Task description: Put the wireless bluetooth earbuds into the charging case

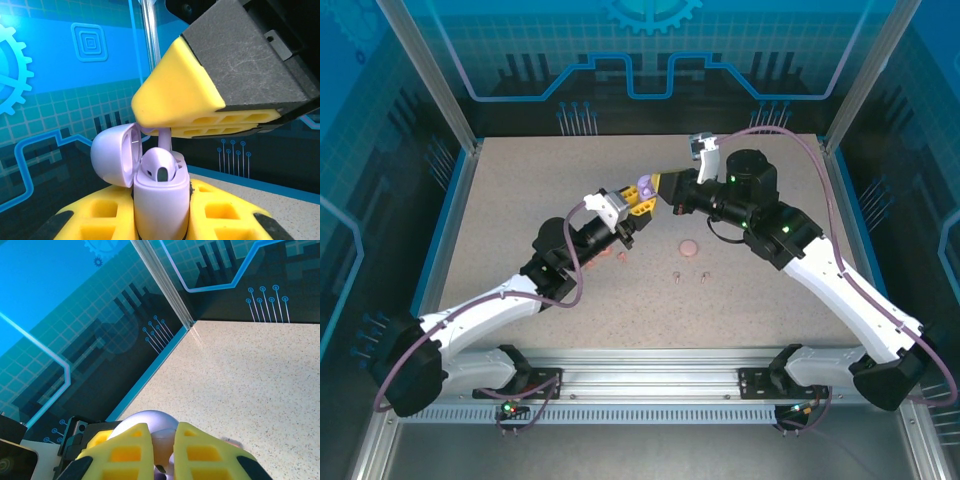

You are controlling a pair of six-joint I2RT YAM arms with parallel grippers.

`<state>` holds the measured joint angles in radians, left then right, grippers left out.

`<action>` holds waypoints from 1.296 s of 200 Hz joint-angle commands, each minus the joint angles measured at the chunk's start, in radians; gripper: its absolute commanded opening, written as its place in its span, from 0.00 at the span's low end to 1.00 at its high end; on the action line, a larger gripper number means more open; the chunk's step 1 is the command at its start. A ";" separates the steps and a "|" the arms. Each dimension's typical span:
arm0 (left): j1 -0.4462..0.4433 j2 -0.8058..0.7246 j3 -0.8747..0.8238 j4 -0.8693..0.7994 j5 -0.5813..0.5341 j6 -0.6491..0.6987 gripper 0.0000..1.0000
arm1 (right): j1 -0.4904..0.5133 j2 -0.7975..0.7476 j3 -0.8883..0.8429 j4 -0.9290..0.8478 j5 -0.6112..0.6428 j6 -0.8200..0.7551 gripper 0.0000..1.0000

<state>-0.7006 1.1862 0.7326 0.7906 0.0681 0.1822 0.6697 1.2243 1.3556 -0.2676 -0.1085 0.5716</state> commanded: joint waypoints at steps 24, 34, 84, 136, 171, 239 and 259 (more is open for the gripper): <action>-0.003 0.007 0.041 0.028 0.003 -0.010 0.00 | 0.019 -0.024 -0.018 0.017 0.002 0.001 0.11; -0.002 0.009 0.039 0.028 0.001 -0.009 0.00 | 0.020 -0.019 -0.016 0.013 -0.005 -0.002 0.11; -0.003 0.009 0.040 0.030 -0.002 -0.007 0.00 | 0.032 -0.011 -0.021 -0.037 0.008 -0.025 0.09; -0.002 0.009 0.038 0.037 -0.004 -0.007 0.00 | 0.045 0.003 -0.023 -0.081 0.041 -0.035 0.11; -0.003 0.013 0.037 0.035 -0.004 -0.011 0.00 | 0.045 0.005 -0.007 -0.088 0.071 -0.024 0.29; -0.003 0.018 0.023 0.033 -0.002 -0.022 0.00 | -0.004 -0.055 0.089 -0.072 0.099 -0.006 0.61; -0.003 0.019 0.019 0.033 -0.001 -0.028 0.00 | -0.054 -0.038 0.144 -0.126 0.080 0.002 0.62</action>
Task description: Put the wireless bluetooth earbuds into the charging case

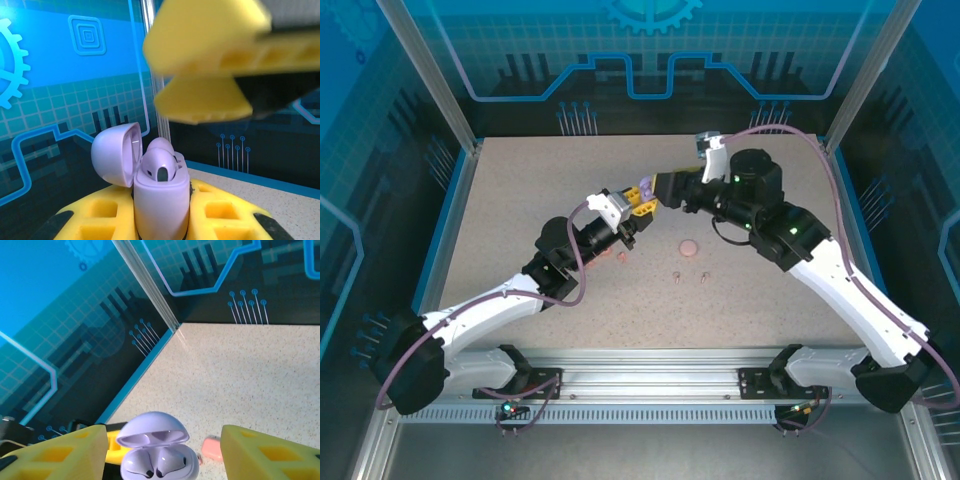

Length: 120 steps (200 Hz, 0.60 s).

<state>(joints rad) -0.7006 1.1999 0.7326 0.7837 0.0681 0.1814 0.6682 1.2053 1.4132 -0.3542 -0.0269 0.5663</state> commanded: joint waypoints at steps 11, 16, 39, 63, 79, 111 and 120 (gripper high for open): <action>-0.002 0.009 0.016 0.039 0.001 -0.032 0.00 | -0.084 0.018 0.133 -0.088 -0.024 0.007 0.62; -0.003 0.009 0.016 0.037 0.004 -0.034 0.00 | -0.097 0.041 0.163 -0.118 -0.037 0.003 0.62; -0.001 0.016 0.019 0.026 0.021 -0.043 0.00 | -0.126 0.175 0.312 -0.251 -0.082 -0.029 0.61; -0.003 0.027 0.025 0.011 0.045 -0.060 0.00 | -0.133 0.341 0.497 -0.398 -0.117 -0.068 0.58; -0.003 0.033 0.030 0.006 0.050 -0.068 0.00 | -0.132 0.436 0.596 -0.477 -0.145 -0.087 0.55; -0.002 0.038 0.034 0.005 0.051 -0.075 0.00 | -0.124 0.520 0.648 -0.532 -0.174 -0.104 0.47; -0.003 0.038 0.036 0.004 0.046 -0.075 0.00 | -0.119 0.520 0.641 -0.540 -0.174 -0.106 0.45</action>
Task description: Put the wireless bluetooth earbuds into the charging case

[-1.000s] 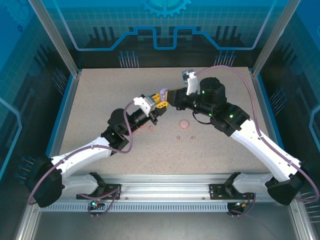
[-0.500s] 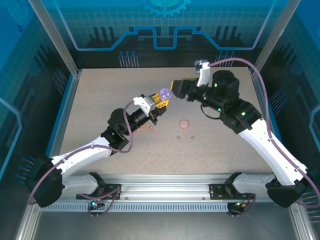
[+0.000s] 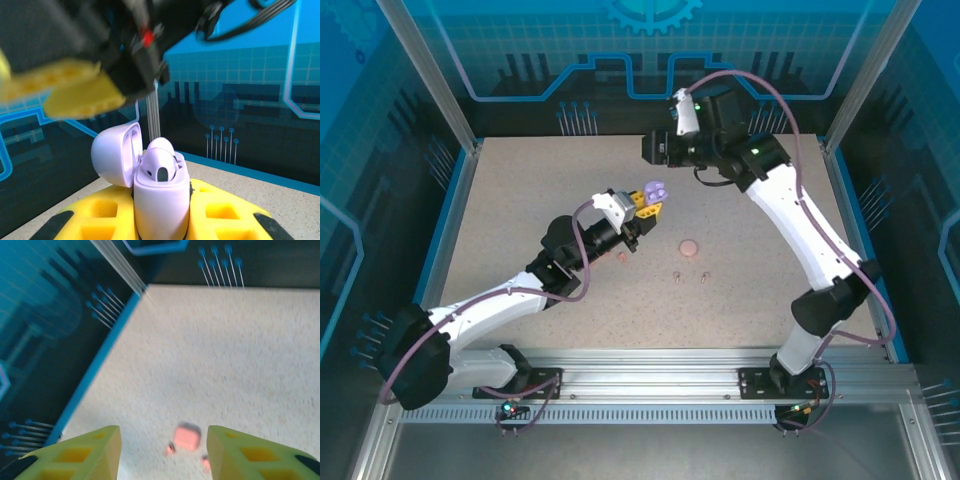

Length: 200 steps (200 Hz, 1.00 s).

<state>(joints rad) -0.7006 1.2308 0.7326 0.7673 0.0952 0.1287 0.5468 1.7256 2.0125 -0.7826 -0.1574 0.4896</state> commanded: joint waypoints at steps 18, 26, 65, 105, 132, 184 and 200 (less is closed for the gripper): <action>-0.003 0.012 0.035 0.026 0.014 -0.022 0.00 | 0.013 -0.015 0.012 -0.115 -0.044 -0.030 0.41; -0.002 0.016 0.039 0.027 0.011 -0.021 0.00 | 0.017 -0.028 -0.007 -0.113 -0.041 -0.030 0.40; -0.003 0.036 0.047 0.030 -0.005 -0.020 0.00 | 0.028 -0.127 -0.124 -0.096 -0.032 -0.020 0.36; -0.003 0.052 0.054 0.036 -0.033 -0.015 0.00 | 0.036 -0.225 -0.255 -0.087 -0.045 -0.003 0.34; -0.001 0.065 0.059 0.037 -0.045 -0.019 0.00 | 0.035 -0.289 -0.344 -0.063 -0.013 0.022 0.35; 0.018 0.189 0.091 -0.049 -0.086 -0.159 0.00 | -0.140 -0.422 -0.519 0.050 0.154 0.196 0.56; 0.036 0.258 0.108 -0.088 -0.088 -0.236 0.00 | -0.174 -0.434 -0.589 0.063 0.159 0.218 0.57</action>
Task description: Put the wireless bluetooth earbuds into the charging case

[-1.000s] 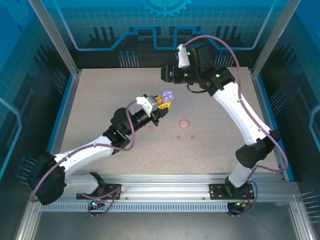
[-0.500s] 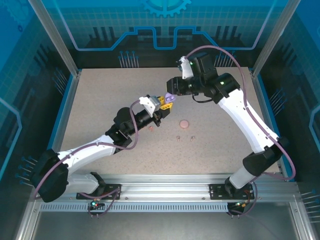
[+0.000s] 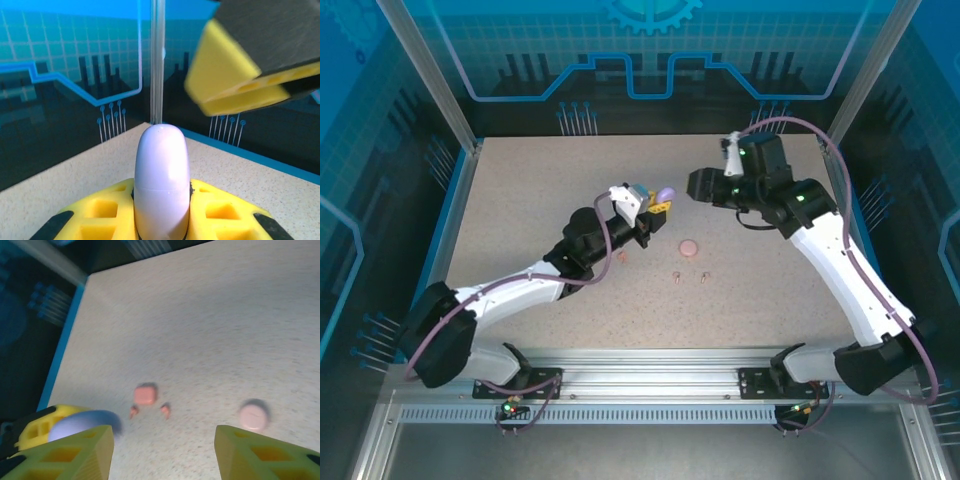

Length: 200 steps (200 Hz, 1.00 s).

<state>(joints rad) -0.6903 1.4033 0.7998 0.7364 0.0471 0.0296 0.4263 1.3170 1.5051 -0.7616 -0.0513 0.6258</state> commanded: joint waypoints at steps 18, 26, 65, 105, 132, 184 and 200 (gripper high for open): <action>0.053 0.175 0.071 -0.106 -0.031 -0.240 0.00 | -0.071 -0.034 -0.164 0.063 0.059 0.102 0.58; 0.065 0.212 0.085 -0.125 -0.019 -0.295 0.00 | -0.075 -0.035 -0.198 0.066 0.061 0.112 0.58; 0.102 0.378 0.234 -0.327 0.059 -0.487 0.00 | -0.081 -0.030 -0.321 0.108 0.093 0.136 0.58; 0.145 0.540 0.405 -0.525 0.136 -0.657 0.00 | -0.085 -0.006 -0.360 0.136 0.103 0.150 0.58; 0.175 0.641 0.495 -0.608 0.191 -0.749 0.00 | -0.088 0.011 -0.359 0.137 0.109 0.150 0.59; 0.194 0.776 0.637 -0.756 0.250 -0.828 0.00 | -0.097 0.038 -0.360 0.134 0.097 0.154 0.59; 0.195 0.783 0.648 -0.778 0.241 -0.831 0.06 | -0.097 0.046 -0.362 0.133 0.093 0.158 0.59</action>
<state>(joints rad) -0.4961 2.1708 1.3964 0.0570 0.2523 -0.7589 0.3439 1.3445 1.1507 -0.6407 0.0452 0.7677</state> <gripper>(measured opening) 0.216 0.588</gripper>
